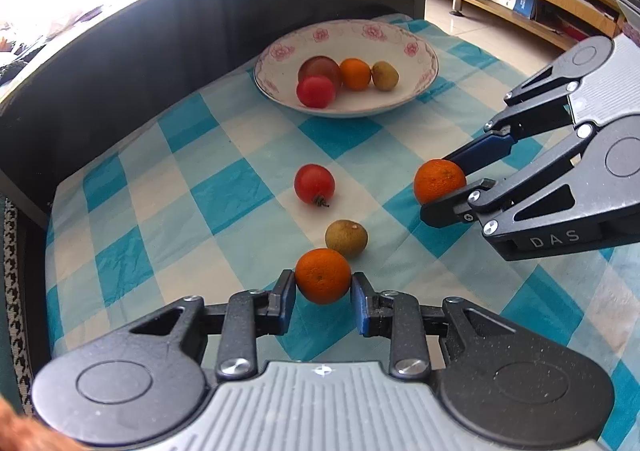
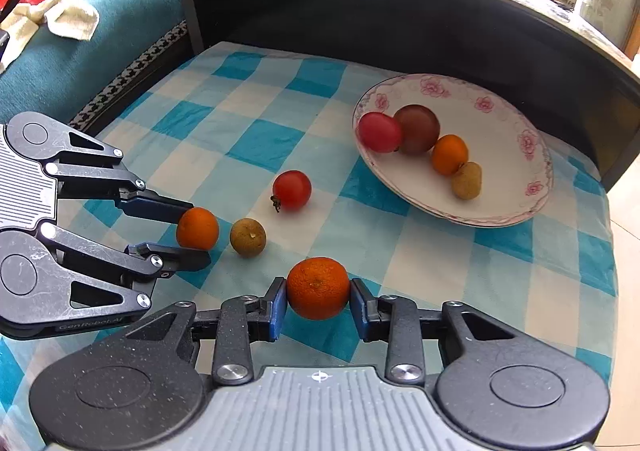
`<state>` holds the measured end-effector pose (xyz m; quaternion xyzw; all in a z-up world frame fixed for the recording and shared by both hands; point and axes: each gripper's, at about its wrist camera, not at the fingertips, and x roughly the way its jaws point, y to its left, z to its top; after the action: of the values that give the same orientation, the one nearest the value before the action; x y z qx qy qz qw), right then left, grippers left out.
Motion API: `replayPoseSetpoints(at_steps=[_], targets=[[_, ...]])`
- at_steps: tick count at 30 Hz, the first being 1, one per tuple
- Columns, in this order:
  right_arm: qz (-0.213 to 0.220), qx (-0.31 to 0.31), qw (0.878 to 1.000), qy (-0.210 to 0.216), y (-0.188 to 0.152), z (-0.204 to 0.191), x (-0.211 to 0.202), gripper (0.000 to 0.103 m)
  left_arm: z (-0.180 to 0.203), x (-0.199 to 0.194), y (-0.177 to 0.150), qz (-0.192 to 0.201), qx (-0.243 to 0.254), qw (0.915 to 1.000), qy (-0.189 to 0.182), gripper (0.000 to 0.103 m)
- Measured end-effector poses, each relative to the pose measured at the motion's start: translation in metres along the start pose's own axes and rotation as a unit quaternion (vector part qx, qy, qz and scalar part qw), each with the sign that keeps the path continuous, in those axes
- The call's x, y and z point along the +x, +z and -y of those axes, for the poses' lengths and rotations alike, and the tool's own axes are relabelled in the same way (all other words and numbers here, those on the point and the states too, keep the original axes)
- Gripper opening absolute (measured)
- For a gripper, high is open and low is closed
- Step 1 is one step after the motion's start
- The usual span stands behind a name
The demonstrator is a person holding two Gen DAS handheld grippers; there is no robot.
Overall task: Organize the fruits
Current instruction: 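Close right gripper on its mandarin while left gripper closes on the other mandarin, then carry both mandarins over the flowered bowl with both grippers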
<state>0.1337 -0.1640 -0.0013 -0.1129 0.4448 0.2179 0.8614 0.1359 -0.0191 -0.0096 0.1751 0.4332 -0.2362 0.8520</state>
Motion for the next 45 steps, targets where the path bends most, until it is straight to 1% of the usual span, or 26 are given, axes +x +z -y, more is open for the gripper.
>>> replayPoseSetpoints(at_steps=[12, 21, 28, 45], targets=[[0.033, 0.025, 0.999, -0.025, 0.004, 0.011, -0.027, 0.027, 0.005, -0.016, 0.021, 0.037, -0.014, 0.9992, 0.004, 0.039], [0.048, 0.040, 0.997, -0.037, 0.011, 0.022, -0.031, 0.027, 0.011, -0.015, 0.042, 0.056, -0.008, 0.9983, 0.011, 0.039], [0.063, 0.058, 0.995, -0.046, 0.019, 0.037, -0.037, 0.027, 0.012, -0.015, 0.064, 0.078, -0.015, 0.9968, 0.014, 0.039], [0.083, 0.078, 0.992, -0.061, 0.031, 0.056, -0.042, 0.027, 0.020, -0.007, 0.088, 0.090, -0.008, 0.9957, 0.021, 0.039]])
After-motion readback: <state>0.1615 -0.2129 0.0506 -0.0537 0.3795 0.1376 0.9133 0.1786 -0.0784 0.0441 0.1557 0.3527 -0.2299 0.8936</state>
